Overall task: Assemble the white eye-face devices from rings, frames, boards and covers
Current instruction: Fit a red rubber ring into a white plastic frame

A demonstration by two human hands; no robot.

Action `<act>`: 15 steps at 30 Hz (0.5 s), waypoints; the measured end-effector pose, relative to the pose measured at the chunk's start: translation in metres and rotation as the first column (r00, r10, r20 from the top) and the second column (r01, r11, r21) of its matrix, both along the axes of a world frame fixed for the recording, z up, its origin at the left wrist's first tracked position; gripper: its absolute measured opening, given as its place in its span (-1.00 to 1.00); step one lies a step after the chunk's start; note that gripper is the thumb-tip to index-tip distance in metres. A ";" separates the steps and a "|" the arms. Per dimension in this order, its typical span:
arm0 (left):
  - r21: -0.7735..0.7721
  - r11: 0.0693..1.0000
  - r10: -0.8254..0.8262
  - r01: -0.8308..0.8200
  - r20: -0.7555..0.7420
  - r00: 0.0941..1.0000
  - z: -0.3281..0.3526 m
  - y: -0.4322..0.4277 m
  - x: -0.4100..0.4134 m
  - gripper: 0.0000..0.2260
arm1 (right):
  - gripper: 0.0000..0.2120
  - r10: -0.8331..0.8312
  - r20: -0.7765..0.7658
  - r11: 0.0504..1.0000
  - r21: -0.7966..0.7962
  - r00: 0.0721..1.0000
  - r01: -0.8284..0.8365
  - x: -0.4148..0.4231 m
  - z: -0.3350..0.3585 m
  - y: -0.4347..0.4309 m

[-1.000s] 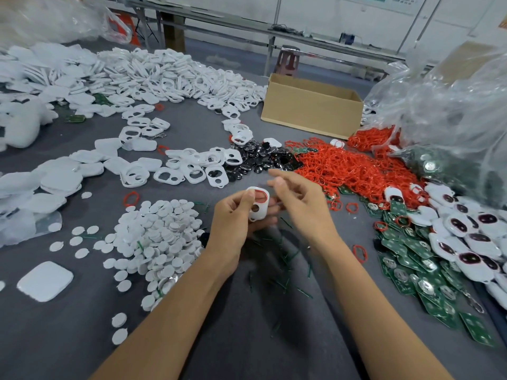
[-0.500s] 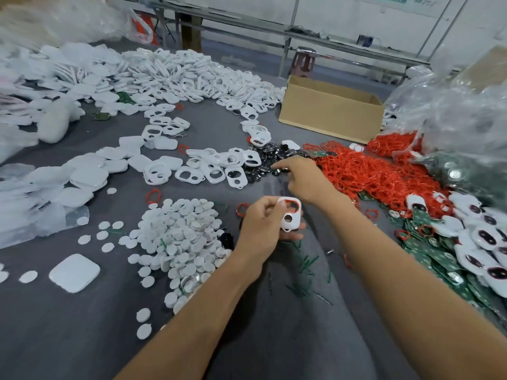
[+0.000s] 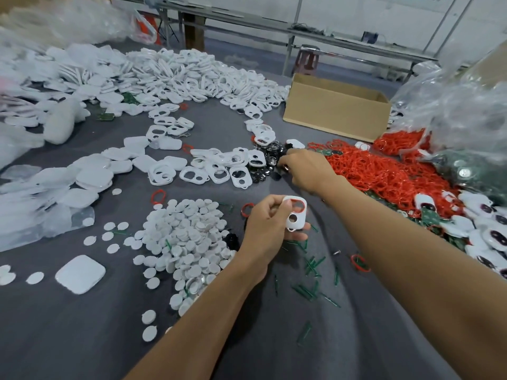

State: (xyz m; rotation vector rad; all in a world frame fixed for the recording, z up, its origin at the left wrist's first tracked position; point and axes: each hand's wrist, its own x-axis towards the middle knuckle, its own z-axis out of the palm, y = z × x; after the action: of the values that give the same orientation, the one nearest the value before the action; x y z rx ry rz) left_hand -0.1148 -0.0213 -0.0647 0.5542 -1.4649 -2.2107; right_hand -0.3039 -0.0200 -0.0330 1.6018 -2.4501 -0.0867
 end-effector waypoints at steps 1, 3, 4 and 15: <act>-0.001 1.000 -0.002 0.002 -0.002 1.000 0.000 0.000 0.000 -0.83 | -0.76 0.016 -0.033 1.000 0.014 0.999 -0.016 -0.001 0.001 0.000; -0.005 1.000 -0.004 0.004 -0.001 1.000 0.000 0.000 0.000 -0.83 | -0.70 0.052 -0.070 0.998 0.043 0.996 -0.049 -0.005 0.002 -0.001; -0.004 1.000 -0.004 0.004 -0.001 1.000 0.000 -0.001 0.000 -0.82 | -0.68 0.068 -0.083 0.996 0.061 0.994 -0.063 -0.007 0.004 -0.002; 0.061 0.978 0.201 -0.200 -0.019 0.979 -0.001 -0.003 -0.004 -0.89 | -0.88 0.186 0.699 0.730 -0.569 0.690 0.380 0.045 -0.012 0.043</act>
State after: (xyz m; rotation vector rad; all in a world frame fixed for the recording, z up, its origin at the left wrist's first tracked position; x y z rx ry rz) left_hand -0.1192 -0.0246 -0.0661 0.6603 -1.2753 -2.1000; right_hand -0.2594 0.0234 -0.0451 1.2384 -2.5308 1.5551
